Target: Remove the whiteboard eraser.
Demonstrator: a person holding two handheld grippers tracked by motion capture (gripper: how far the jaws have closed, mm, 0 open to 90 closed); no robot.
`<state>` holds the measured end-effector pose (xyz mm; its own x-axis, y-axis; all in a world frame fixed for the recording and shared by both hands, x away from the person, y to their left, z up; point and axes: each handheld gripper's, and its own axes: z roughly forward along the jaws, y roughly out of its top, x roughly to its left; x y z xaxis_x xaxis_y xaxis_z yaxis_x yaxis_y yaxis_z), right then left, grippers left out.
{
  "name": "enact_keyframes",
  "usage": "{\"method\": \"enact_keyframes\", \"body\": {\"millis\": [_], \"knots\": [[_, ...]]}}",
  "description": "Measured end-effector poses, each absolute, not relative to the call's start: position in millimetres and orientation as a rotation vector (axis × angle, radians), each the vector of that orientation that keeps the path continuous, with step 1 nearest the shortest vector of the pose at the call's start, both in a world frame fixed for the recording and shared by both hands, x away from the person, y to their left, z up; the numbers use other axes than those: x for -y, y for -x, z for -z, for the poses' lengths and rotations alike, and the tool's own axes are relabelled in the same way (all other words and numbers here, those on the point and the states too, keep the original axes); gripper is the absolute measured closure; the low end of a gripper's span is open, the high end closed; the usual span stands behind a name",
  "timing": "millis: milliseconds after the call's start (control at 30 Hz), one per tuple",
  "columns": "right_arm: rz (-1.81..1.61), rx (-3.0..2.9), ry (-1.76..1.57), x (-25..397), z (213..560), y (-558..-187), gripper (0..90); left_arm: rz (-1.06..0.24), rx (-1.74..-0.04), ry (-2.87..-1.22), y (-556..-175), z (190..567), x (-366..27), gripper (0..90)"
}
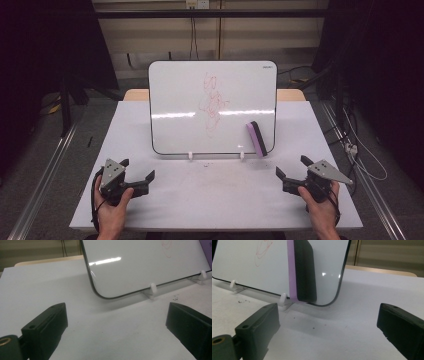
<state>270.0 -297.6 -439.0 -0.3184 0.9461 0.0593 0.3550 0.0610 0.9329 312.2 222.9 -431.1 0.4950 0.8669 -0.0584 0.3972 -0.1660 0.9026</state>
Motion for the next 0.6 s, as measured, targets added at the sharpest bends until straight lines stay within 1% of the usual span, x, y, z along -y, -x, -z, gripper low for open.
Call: {"method": "enact_keyframes", "body": {"millis": [600], "knots": [[-1.226,-1.789,-1.335,290.0,439.7,-274.8,3.5,-0.600,-1.079,-1.767,-312.8,432.3,-224.2,3.7]]}}
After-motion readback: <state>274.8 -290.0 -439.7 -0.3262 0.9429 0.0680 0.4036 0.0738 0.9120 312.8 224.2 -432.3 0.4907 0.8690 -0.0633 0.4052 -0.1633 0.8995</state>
